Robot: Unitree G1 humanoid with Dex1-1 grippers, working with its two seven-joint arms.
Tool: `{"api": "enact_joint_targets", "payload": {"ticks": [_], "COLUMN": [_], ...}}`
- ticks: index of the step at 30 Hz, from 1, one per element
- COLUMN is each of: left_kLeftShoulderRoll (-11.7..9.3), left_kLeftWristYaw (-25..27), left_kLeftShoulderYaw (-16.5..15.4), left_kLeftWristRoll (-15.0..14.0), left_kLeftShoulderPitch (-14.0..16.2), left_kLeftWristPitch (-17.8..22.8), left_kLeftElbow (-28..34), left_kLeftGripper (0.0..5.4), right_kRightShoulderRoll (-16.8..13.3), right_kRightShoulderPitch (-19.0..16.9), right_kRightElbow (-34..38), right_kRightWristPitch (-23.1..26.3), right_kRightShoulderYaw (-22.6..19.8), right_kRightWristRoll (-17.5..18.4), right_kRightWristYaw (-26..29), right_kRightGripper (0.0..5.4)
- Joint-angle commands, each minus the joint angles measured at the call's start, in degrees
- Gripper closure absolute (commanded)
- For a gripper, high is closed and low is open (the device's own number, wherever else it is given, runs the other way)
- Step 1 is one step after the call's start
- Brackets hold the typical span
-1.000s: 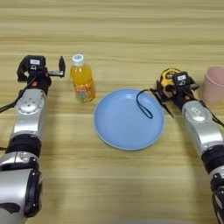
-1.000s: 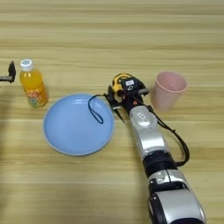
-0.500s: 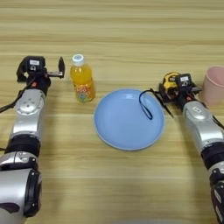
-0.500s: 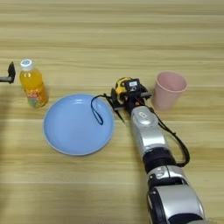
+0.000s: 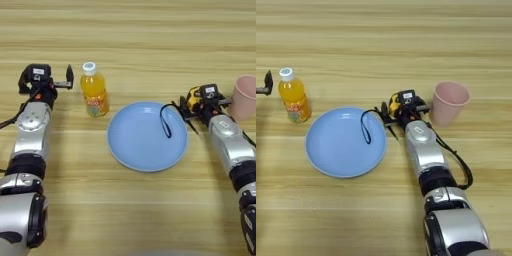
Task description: Move the objects on the table
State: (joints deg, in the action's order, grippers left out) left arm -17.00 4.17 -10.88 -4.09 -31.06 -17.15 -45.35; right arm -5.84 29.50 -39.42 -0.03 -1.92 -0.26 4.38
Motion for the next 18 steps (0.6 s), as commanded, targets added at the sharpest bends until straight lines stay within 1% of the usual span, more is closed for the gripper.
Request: {"api": "enact_joint_targets", "payload": {"ticks": [1, 5, 10, 14, 18], "left_kLeftShoulderRoll": [-0.54, -0.35, 0.0, 0.32, 0.62], "left_kLeftWristYaw": [0.11, -0.08, -0.45, -0.79, -1.21], "left_kLeftShoulderYaw": [0.0, 0.11, 0.32, 0.52, 0.7], "left_kLeftWristRoll": [0.33, 0.43, 0.6, 0.73, 0.75], "left_kLeftShoulderPitch": [-0.53, -0.4, -0.26, -0.1, 0.03], "left_kLeftWristPitch": [0.29, 0.35, 0.49, 0.64, 0.79], "left_kLeftElbow": [-0.22, 0.08, 0.52, 1.02, 1.41], "left_kLeftGripper": [0.0, 0.0, 0.0, 0.0, 0.0], "right_kRightShoulderRoll": [0.07, -0.28, -0.69, -1.0, -1.35], "right_kRightShoulderPitch": [0.53, -0.47, -2.22, -4.32, -7.88], "right_kRightElbow": [2.29, 4.43, 8.25, 12.26, 19.08], "right_kRightWristPitch": [-2.11, -3.91, -4.91, -3.63, -0.24], "right_kRightShoulderYaw": [0.35, 1.13, 2.17, 2.06, 0.9], "right_kRightWristRoll": [-0.18, -0.95, -1.83, -1.04, 1.36], "right_kRightWristYaw": [0.42, 0.73, 1.22, 2.41, 4.02], "right_kRightGripper": [0.02, 0.02, 0.02, 0.02, 0.02]}}
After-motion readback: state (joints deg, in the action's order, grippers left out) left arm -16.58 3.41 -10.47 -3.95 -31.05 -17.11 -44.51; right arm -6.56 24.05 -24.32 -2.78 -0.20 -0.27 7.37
